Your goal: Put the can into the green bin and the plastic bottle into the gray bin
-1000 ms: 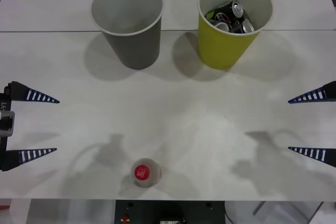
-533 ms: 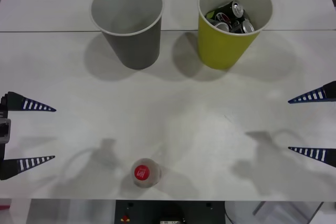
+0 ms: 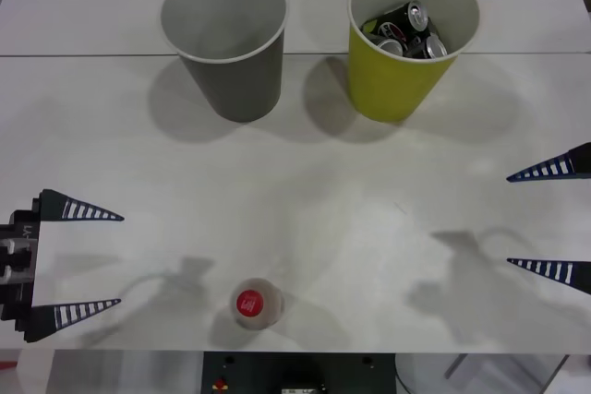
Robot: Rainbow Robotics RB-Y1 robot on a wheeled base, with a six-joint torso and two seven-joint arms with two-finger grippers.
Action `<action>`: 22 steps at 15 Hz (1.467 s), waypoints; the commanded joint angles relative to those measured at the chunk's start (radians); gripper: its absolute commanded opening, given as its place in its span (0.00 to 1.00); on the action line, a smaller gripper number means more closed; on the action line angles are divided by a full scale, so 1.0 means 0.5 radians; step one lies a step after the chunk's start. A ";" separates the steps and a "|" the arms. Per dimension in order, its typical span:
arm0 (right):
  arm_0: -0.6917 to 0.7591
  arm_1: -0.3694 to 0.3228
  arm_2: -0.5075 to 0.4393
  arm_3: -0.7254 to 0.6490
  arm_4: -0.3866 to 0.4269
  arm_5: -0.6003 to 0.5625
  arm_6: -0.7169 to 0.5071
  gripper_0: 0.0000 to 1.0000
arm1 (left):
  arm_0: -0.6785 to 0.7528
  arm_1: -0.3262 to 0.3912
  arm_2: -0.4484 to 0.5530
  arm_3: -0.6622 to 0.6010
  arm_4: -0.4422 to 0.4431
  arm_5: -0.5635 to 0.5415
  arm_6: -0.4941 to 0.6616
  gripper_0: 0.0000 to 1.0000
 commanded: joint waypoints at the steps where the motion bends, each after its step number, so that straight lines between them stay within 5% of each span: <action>1: 0.000 0.000 0.000 0.000 0.000 0.000 0.000 1.00 | -0.058 -0.049 -0.150 0.136 0.074 -0.001 -0.218 1.00; 9: 0.000 0.000 0.000 0.000 0.000 0.000 0.000 1.00 | -0.212 -0.178 -0.509 0.372 0.366 -0.019 -0.426 1.00; 14: 0.000 0.000 0.000 0.000 0.000 0.000 0.000 1.00 | -0.215 -0.427 -0.546 0.391 0.366 -0.056 -0.436 1.00; 22: 0.000 0.000 0.000 0.000 0.000 0.000 0.000 1.00 | -0.310 -0.614 -0.708 0.513 0.366 -0.056 -0.497 1.00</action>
